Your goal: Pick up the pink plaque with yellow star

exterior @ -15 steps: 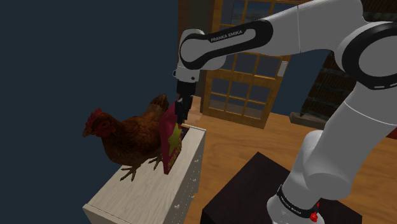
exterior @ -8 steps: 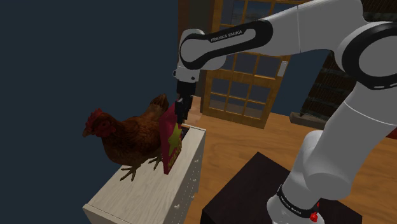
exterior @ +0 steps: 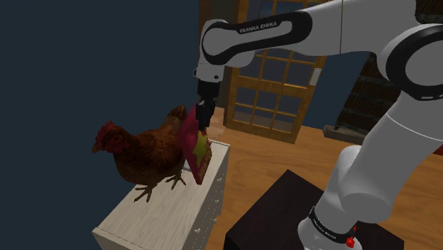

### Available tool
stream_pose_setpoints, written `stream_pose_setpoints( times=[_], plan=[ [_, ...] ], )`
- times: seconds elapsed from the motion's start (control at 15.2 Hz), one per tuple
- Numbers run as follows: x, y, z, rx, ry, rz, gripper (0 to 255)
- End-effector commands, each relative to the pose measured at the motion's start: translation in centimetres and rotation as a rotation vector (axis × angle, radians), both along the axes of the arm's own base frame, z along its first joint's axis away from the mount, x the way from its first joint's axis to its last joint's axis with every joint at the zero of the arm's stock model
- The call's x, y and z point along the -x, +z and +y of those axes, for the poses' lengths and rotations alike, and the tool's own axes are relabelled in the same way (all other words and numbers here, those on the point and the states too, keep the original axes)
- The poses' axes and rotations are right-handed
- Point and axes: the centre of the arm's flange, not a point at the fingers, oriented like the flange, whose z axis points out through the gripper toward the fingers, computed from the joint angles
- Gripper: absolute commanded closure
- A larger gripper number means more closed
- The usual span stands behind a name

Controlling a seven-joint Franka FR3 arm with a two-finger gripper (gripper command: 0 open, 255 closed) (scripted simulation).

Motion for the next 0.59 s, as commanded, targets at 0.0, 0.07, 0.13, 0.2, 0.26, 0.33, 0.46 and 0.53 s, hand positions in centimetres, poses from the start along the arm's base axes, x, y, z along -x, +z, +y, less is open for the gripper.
stream_pose_setpoints(
  times=[0.0, 0.07, 0.13, 0.2, 0.26, 0.33, 0.46, 0.53],
  plan=[
    [-0.1, 1.2, 0.1, 0.0, 0.0, -0.001, 255],
    [-0.1, 1.8, 0.1, 0.0, 0.0, -0.001, 255],
    [-0.1, 2.3, 0.1, 0.0, 0.0, -0.001, 255],
    [-0.1, 2.8, 0.1, 0.0, 0.0, -0.001, 255],
    [-0.1, 3.3, 0.1, 0.0, 0.0, -0.001, 255],
    [-0.1, 3.9, 0.1, 0.0, 0.0, -0.001, 255],
    [-0.1, 4.5, 0.1, 0.0, 0.0, -0.001, 255],
    [-0.1, 4.5, 0.1, 0.0, 0.0, -0.001, 255]
  ],
)
